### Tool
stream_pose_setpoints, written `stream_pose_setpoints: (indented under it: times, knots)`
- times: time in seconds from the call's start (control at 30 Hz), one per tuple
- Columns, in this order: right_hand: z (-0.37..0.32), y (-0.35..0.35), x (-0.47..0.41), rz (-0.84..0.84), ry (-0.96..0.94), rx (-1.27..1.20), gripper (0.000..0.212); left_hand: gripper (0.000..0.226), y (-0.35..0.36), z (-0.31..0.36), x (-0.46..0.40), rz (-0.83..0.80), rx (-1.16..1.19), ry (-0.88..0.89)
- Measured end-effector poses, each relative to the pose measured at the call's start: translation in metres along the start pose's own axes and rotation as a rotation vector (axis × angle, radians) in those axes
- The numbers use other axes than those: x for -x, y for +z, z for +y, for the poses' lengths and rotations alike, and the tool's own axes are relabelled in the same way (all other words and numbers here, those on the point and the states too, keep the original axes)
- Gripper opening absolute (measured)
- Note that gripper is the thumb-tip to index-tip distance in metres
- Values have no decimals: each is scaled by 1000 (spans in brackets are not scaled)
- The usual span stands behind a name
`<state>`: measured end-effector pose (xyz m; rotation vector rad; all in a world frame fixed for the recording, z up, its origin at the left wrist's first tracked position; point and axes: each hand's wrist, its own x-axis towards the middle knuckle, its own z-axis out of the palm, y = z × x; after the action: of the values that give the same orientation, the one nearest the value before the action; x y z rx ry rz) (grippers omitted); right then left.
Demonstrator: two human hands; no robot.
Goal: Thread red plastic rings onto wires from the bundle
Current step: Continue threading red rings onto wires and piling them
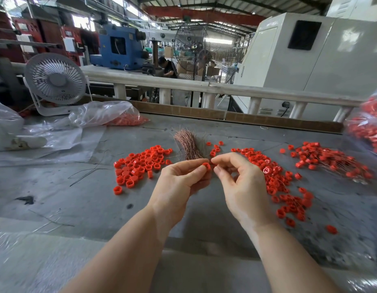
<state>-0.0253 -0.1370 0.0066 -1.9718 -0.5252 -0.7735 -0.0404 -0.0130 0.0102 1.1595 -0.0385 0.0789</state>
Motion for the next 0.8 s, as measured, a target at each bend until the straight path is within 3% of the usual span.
stream_pose_setpoints:
  times: [0.37, 0.6, 0.8]
  knots:
    - [-1, 1, 3, 24, -1, 32, 21, 16, 0, -4, -1, -10, 41, -31]
    - [-3, 0, 3, -16, -141, 73, 12, 17, -1, -5, -2, -14, 44, -24]
    - [1, 1, 1, 28, -94, 36, 11, 16, -1, -2, -1, -2, 75, -32]
